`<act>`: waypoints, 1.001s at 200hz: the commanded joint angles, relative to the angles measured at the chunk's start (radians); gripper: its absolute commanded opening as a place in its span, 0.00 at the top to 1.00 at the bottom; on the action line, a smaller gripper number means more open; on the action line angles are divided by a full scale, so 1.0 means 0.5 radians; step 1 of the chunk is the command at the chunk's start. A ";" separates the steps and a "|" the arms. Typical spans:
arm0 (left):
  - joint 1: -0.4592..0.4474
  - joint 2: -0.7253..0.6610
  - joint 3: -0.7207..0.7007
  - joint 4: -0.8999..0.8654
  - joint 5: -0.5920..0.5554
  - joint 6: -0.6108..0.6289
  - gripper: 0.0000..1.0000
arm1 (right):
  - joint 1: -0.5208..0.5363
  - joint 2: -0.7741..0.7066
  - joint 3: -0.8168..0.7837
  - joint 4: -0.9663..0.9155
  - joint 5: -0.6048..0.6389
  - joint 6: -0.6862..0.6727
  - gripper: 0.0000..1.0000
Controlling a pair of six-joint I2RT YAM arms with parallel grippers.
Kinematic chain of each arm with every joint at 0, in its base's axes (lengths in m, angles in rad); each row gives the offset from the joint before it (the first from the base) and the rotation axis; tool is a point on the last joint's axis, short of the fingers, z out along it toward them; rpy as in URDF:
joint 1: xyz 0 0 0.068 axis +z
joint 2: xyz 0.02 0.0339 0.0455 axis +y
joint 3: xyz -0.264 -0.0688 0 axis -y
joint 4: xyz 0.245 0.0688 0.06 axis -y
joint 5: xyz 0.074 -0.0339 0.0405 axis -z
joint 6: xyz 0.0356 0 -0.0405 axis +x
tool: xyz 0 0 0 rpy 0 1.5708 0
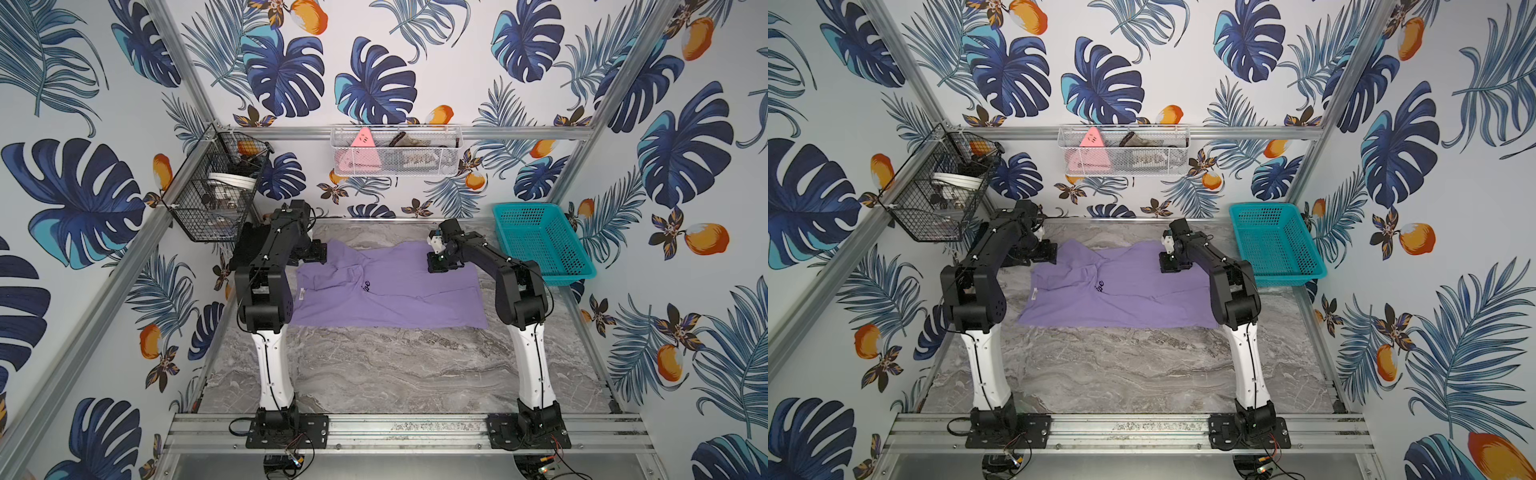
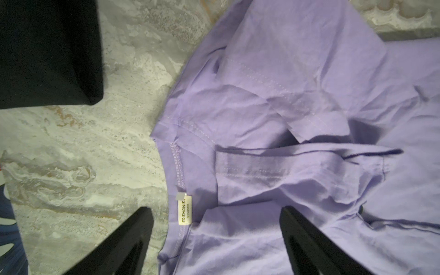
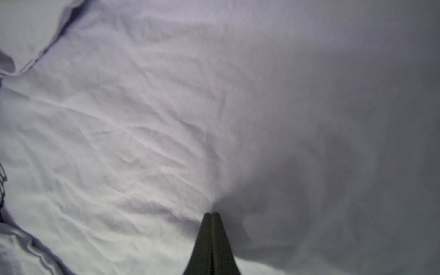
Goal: Fold and stack t-shirts
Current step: Adjust the T-shirt at the center of the board, then fold the T-shirt.
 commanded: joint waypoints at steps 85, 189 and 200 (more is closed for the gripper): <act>-0.080 0.565 0.541 0.205 0.093 -0.032 0.09 | 0.107 -0.349 -0.275 -0.011 0.114 -0.014 0.82; -0.063 0.651 0.615 0.308 0.142 -0.037 0.29 | 0.126 -0.463 -0.404 0.020 0.215 -0.086 0.86; -0.059 0.649 0.609 0.311 0.154 -0.034 0.38 | 0.132 -0.464 -0.399 0.023 0.228 -0.090 0.86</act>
